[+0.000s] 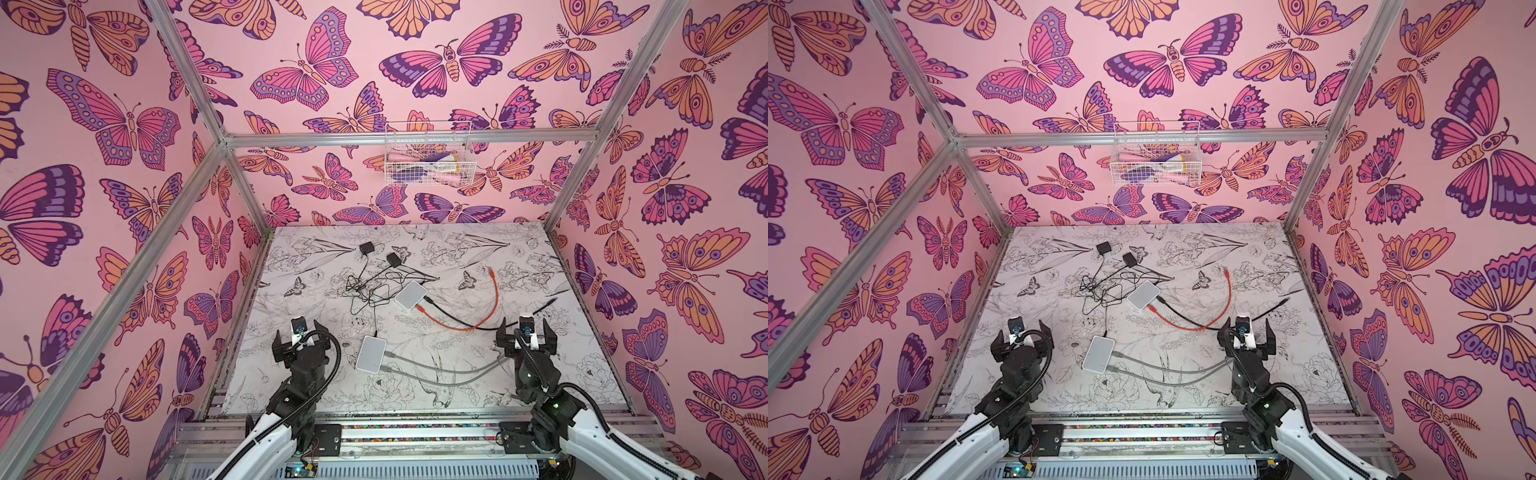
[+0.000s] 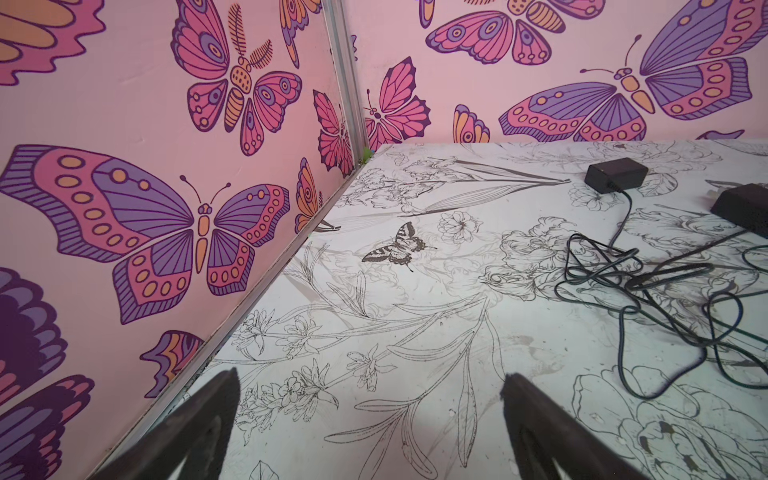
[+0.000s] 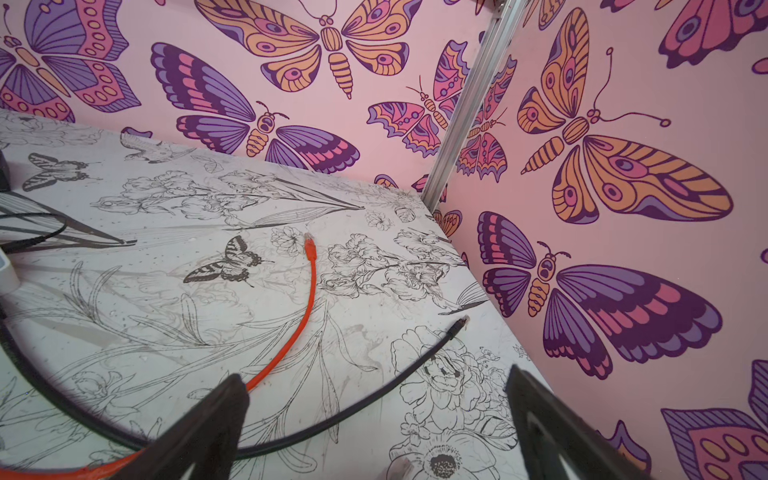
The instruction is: Insert the plug into the switch port
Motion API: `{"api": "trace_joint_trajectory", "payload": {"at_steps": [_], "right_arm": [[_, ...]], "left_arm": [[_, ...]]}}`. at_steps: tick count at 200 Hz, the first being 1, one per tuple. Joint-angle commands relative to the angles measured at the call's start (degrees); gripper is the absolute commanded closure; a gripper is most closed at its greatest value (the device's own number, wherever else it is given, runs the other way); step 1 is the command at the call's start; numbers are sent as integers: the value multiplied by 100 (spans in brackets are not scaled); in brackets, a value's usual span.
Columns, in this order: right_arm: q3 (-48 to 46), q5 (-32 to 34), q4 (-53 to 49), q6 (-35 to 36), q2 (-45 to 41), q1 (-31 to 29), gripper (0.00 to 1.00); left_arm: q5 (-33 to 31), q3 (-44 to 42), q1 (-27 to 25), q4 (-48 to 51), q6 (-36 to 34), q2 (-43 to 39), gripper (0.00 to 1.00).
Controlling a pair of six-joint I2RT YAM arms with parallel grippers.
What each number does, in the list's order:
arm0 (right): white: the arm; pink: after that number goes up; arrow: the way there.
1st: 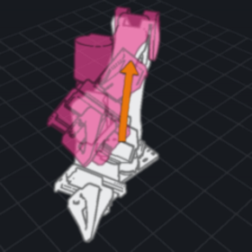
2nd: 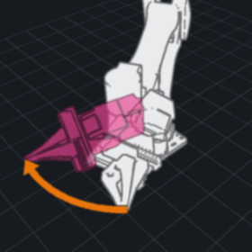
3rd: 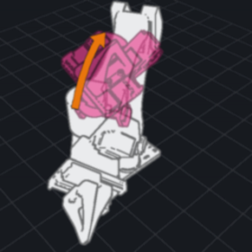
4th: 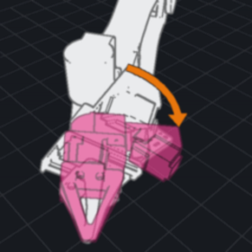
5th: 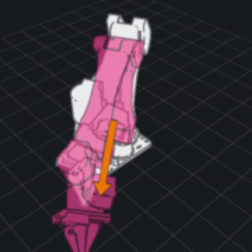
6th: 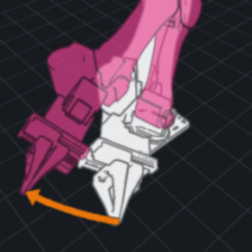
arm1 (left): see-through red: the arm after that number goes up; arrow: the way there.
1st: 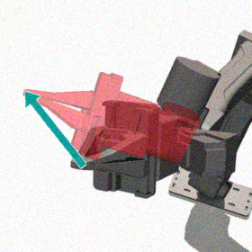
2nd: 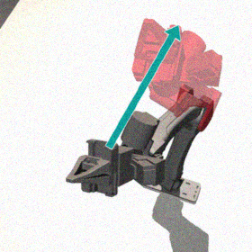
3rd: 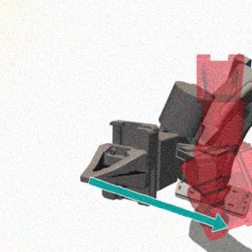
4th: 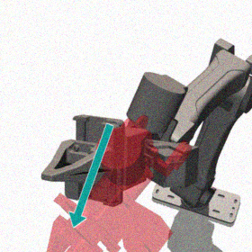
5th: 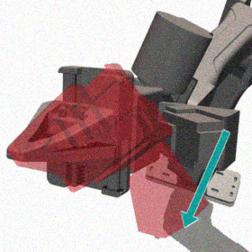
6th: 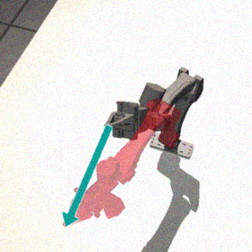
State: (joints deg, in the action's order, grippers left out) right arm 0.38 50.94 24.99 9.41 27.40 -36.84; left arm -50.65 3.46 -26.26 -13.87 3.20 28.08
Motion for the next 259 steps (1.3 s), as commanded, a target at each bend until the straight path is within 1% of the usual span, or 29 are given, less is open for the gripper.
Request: {"api": "trace_joint_trajectory", "payload": {"at_steps": [1,46,69,103,117,140,159,186,223,259], "right_arm": [[-154,-5,347,-21,-32,154,1],[-164,34,164,-200,-240,357,1],[-232,-101,372,-316,-180,539,1],[-246,-407,461,-569,-85,908,1],[-245,-436,483,-589,-59,946,1],[-279,-487,609,-660,15,1056,1],[-280,-734,743,-860,199,1409,1],[-277,-1081,870,-1130,375,1843,1],[-280,-1212,960,-1178,480,1934,1],[-253,-1295,1331,-1126,881,1971,1]], "left_arm": [[-51,-92,31,-436,-187,11,0],[-87,-125,33,-787,-276,249,0],[-170,-221,29,-1003,-350,195,0],[-330,-445,33,-1069,-435,-354,0],[-268,-632,33,-1273,-589,-667,0],[-118,-642,102,-1008,-521,-919,0],[-39,-646,160,-1186,-514,-720,0],[46,-645,200,-1732,-574,-160,0],[180,-637,262,-2407,-637,500,0],[357,-628,431,-2674,-570,810,0]]}}
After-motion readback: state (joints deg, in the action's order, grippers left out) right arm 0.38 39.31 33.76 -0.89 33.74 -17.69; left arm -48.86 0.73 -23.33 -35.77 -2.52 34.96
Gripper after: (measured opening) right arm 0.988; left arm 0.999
